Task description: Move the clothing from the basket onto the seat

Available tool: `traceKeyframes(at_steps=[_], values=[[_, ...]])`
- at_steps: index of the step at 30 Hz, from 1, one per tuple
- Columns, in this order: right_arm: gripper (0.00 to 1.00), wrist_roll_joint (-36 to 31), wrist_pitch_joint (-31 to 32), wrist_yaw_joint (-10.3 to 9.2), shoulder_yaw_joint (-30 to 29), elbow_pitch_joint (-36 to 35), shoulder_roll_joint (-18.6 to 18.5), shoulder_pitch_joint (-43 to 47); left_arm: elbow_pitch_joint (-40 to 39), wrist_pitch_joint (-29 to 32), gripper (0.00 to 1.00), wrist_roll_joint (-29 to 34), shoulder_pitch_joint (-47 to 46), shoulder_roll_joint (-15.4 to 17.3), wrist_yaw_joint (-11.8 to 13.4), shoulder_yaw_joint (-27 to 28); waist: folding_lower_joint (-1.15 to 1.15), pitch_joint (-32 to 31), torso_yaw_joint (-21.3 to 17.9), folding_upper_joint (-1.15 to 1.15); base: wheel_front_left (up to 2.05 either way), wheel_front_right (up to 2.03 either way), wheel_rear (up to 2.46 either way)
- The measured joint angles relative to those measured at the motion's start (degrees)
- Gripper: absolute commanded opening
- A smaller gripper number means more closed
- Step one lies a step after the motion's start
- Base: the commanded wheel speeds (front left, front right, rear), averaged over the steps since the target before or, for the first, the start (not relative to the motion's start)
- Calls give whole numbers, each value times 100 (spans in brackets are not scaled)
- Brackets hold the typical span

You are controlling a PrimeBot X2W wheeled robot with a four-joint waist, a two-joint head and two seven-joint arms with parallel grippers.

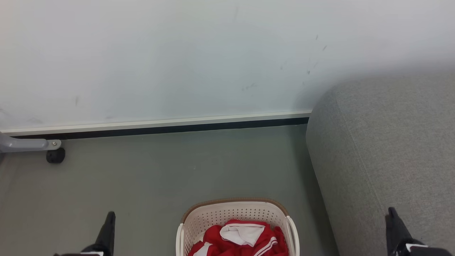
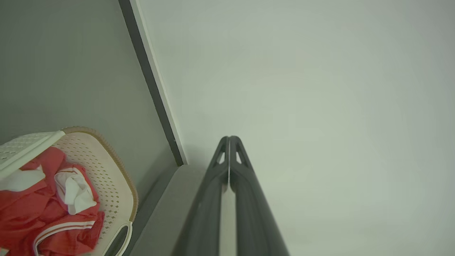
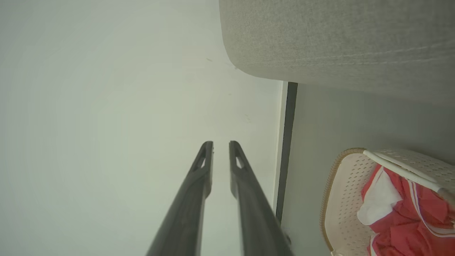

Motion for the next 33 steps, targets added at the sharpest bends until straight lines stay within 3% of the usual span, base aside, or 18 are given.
traceKeyframes(at_steps=[14, 20, 33], values=[[100, -110, -213, -24, 213, 47, 35, 94, -3, -214, 100, 181, 107, -16, 22, -166, 0, -61, -10, 0, 0, 0, 0], [100, -470, -331, -63, 272, -29, 32, 95, -116, -320, 100, 427, 108, -15, 112, -182, 0, -96, -19, 0, 0, 0, 0], [100, -1579, -567, -286, 654, -209, -77, 93, -424, -568, 100, 1696, 108, 16, 356, -370, 0, -157, -50, 0, 0, 0, 0]])
